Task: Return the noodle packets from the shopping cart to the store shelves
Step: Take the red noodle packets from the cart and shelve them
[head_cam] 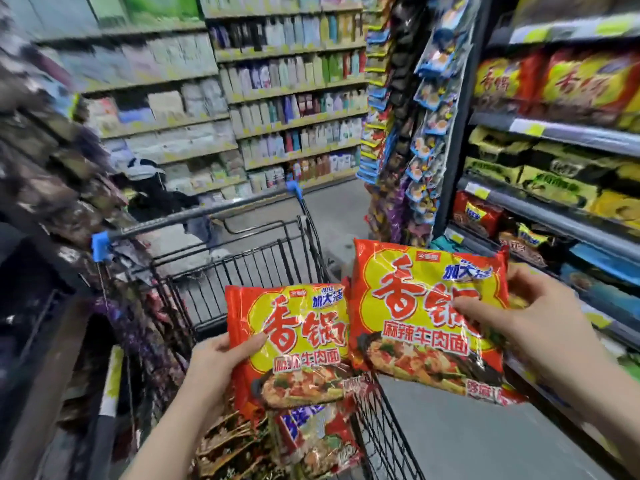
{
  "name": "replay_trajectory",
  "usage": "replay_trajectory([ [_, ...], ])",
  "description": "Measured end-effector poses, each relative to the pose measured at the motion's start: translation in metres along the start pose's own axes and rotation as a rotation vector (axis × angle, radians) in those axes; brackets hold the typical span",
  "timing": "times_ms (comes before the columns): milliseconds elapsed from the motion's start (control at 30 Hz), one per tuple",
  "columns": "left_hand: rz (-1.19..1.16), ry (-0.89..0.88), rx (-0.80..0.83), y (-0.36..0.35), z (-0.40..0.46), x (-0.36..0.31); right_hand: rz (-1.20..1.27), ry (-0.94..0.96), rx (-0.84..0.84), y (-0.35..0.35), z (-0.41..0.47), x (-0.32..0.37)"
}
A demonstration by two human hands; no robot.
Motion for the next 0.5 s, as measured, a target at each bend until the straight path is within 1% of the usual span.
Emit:
replay_trajectory([
  [133, -0.038, -0.033, 0.136, -0.051, -0.030, -0.058, 0.099, 0.008, -0.080, 0.072, -0.008, 0.033],
  [233, -0.003, -0.053, 0.252, -0.102, -0.054, -0.092, 0.167, -0.008, -0.145, 0.135, -0.020, 0.046],
  [367, 0.029, -0.063, 0.403, -0.180, -0.089, -0.118, 0.118, 0.015, -0.272, 0.229, -0.047, 0.054],
  [500, 0.073, -0.078, 0.532, -0.265, -0.133, -0.123, 0.065, 0.020, -0.387, 0.321, -0.089, 0.054],
])
Point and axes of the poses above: each hand's wrist, its own z-axis towards the middle knuckle, its own y-axis out of the back of the hand, x = y × z, the point moved 6 cm from there along z, towards the middle knuckle, and after that the axes turned 9 degrees about y, right-handed, at the moved point
